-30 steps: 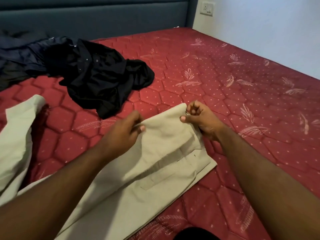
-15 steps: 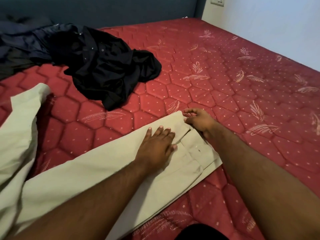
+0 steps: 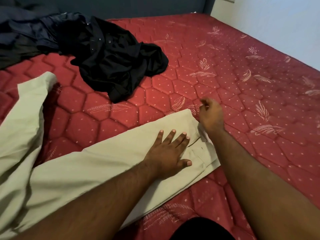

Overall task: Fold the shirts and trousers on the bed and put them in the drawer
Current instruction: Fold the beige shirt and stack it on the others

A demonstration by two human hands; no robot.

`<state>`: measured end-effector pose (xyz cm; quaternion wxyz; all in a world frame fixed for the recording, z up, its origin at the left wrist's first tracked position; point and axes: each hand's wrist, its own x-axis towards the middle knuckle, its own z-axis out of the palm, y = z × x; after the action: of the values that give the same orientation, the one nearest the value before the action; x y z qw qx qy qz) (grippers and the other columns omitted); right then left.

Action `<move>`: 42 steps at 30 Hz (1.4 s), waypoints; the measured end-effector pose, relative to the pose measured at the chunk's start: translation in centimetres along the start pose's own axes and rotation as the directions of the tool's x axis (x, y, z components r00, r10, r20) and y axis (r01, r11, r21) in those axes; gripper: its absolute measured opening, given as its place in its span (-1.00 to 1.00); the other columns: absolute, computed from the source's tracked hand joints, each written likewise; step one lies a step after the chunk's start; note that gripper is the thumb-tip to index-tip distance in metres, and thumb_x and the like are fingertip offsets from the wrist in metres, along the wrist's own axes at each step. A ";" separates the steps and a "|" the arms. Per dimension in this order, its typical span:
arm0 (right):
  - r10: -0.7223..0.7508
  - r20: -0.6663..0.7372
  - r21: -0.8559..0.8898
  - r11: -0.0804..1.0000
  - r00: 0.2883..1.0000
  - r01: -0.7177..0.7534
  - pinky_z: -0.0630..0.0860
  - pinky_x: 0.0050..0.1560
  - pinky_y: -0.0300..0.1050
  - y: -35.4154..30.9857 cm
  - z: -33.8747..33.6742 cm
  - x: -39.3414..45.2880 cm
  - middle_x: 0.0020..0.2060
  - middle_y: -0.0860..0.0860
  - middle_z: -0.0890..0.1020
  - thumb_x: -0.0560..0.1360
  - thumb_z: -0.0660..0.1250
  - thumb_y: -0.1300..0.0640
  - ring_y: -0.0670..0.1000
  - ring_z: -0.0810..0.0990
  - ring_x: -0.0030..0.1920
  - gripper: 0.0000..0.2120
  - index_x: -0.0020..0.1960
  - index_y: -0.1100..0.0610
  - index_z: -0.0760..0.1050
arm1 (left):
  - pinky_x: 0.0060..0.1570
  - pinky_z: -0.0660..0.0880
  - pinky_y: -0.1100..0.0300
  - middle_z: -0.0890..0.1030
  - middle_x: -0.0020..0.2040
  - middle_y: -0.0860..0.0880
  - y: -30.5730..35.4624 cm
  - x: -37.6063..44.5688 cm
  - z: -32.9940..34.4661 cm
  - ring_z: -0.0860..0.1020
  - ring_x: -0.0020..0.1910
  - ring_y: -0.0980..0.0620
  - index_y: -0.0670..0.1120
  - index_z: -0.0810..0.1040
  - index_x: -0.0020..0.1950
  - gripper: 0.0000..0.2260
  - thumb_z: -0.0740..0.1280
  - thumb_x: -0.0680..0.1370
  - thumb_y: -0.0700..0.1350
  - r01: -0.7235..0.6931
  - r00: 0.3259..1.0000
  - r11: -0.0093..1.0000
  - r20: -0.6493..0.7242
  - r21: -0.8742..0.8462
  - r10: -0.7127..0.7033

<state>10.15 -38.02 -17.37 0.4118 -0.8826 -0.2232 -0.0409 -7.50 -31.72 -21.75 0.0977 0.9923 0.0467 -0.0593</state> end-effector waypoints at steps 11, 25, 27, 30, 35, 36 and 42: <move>-0.570 0.580 -0.451 0.371 0.582 0.812 -0.02 0.43 0.35 -5.3 4.1 -7.7 0.34 0.13 0.50 0.56 0.16 0.07 0.19 0.31 0.45 -0.66 0.28 0.09 0.53 | 0.29 0.29 -0.26 0.51 0.38 -0.03 -5.0 -17.6 -3.0 0.44 0.39 -0.10 0.03 0.53 0.33 -0.50 0.11 0.50 0.21 0.291 0.869 0.927 -0.340 -0.236 -0.359; -0.125 0.746 0.352 0.908 0.654 -0.228 0.53 -0.14 -0.07 -25.0 12.0 -32.3 -0.14 0.08 0.63 0.40 0.40 0.35 0.10 0.60 -0.16 -0.51 0.29 0.08 0.48 | 0.11 0.34 0.07 0.65 0.11 0.03 -11.8 -40.1 -7.5 0.52 0.20 -0.08 0.07 0.63 0.19 -0.73 0.39 0.48 -0.01 0.737 0.334 0.443 -0.295 -0.511 -0.895; -0.163 0.716 0.429 0.870 0.679 -0.242 0.51 -0.26 -0.17 -24.9 10.3 -33.0 -0.26 0.03 0.51 0.40 0.39 0.43 0.04 0.52 -0.24 -0.49 0.26 0.03 0.46 | 0.10 0.36 0.08 0.64 0.05 0.12 -9.6 -41.6 -7.8 0.51 0.15 -0.01 0.12 0.66 0.04 -0.76 0.37 0.40 0.05 0.630 0.436 0.574 -0.372 -0.523 -0.819; -0.271 0.766 0.384 0.920 0.583 -0.075 0.45 -0.34 -0.34 -22.5 6.1 -35.6 -0.21 -0.02 0.53 0.38 0.43 0.40 -0.11 0.49 -0.32 -0.49 0.16 -0.07 0.45 | 0.05 0.41 0.15 0.63 -0.15 0.19 -7.3 -45.5 -6.1 0.55 -0.06 0.20 0.23 0.57 -0.12 -0.68 0.21 0.20 0.24 0.521 0.558 0.502 -0.169 -0.691 -0.812; -0.307 0.638 0.180 0.951 0.706 0.251 0.43 -0.01 -0.21 -20.8 6.4 -35.1 0.08 0.00 0.62 0.40 0.46 0.23 -0.06 0.53 -0.11 -0.68 0.15 0.10 0.59 | -0.13 0.48 0.18 0.64 -0.23 0.15 -8.5 -47.4 -3.3 0.59 -0.21 0.20 0.10 0.61 -0.18 -0.70 0.34 0.35 0.30 0.523 0.510 0.308 0.002 -0.794 -0.860; -0.341 0.605 0.191 0.940 0.719 0.284 0.40 -0.01 -0.23 -22.0 7.1 -34.1 0.08 0.03 0.63 0.42 0.43 0.25 -0.05 0.54 -0.08 -0.70 0.15 0.13 0.59 | -0.19 0.45 0.20 0.63 -0.25 0.12 -9.3 -46.9 -3.5 0.60 -0.23 0.13 0.03 0.61 -0.20 -0.76 0.39 0.43 0.19 0.478 0.381 0.271 -0.081 -0.835 -0.921; -0.518 0.633 0.055 0.772 0.576 0.634 0.52 0.07 0.08 -28.6 12.5 -28.4 0.44 0.08 0.30 0.44 0.33 0.29 0.22 0.53 0.20 -0.38 0.45 -0.01 0.31 | 0.06 0.52 0.07 0.61 0.11 -0.07 -19.0 -46.5 -4.0 0.59 0.06 -0.10 -0.04 0.50 0.26 -0.56 0.48 0.41 -0.01 0.492 0.110 0.159 -0.120 -0.856 -0.987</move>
<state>-28.98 -22.92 -12.55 0.1991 -0.7567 -0.6151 0.0970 -55.01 -16.12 -15.58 0.3473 0.6237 0.6381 0.2885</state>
